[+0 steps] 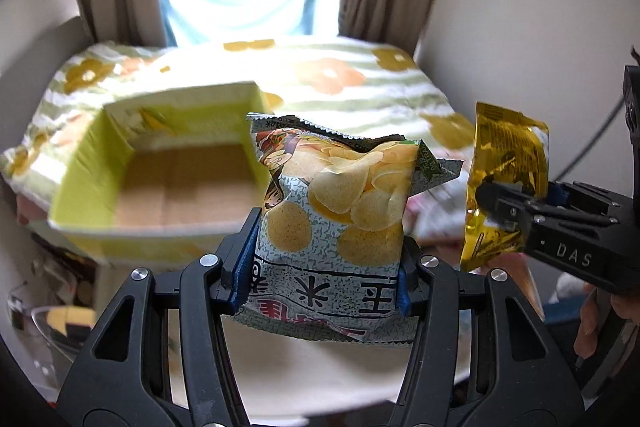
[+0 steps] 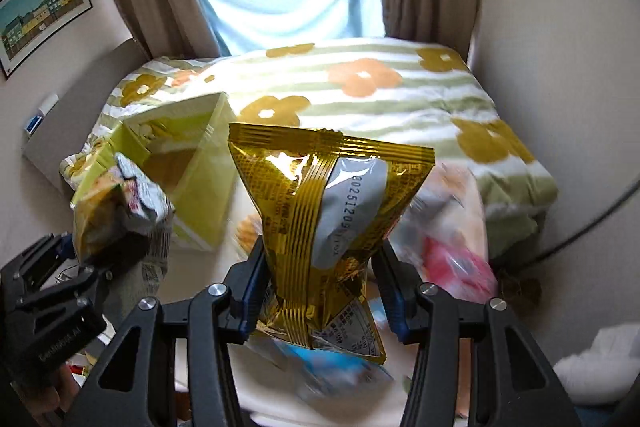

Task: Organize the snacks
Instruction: 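Carry both bags over the yellow box and release them inside, then withdraw both tools from the box back toward the snack pile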

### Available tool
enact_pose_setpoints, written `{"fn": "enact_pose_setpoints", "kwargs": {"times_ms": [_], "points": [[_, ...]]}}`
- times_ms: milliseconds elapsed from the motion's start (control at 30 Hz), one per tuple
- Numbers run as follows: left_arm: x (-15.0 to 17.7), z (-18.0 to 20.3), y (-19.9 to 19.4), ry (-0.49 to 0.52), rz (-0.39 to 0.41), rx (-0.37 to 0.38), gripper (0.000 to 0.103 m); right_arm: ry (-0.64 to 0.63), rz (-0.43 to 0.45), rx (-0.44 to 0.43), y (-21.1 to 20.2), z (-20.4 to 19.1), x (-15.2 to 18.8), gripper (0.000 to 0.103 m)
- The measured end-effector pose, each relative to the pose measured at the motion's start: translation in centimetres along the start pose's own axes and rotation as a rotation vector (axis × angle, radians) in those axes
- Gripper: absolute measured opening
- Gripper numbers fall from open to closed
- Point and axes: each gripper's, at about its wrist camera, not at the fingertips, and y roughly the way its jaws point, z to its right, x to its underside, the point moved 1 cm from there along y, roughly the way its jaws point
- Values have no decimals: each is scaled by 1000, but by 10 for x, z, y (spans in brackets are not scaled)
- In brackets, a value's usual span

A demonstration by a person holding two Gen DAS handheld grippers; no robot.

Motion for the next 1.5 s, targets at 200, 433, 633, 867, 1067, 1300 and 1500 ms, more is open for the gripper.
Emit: {"fn": "enact_pose_setpoints", "kwargs": {"times_ms": [200, 433, 633, 867, 1067, 1300, 1500], "points": [[-43, -84, 5, -23, 30, -51, 50, -66, 24, -53, 32, -74, -53, 46], [-67, -182, 35, -49, -39, -100, 50, -115, -13, -89, 88, -152, -89, 46], [-70, -230, 87, -66, -173, -105, 50, -113, -101, -101, 137, -184, -92, 46], [-64, -254, 139, -97, -287, -90, 50, -122, -196, -104, 175, -201, -88, 46], [-68, -258, 159, -101, -299, -135, 102, -121, -237, -105, 188, -201, -84, 46], [-64, -283, 159, -203, -307, -89, 103, -158, -274, -95, 201, -203, -77, 46], [-64, -282, 145, -197, -275, -119, 103, -165, -281, -127, 206, -204, -73, 47]]}}
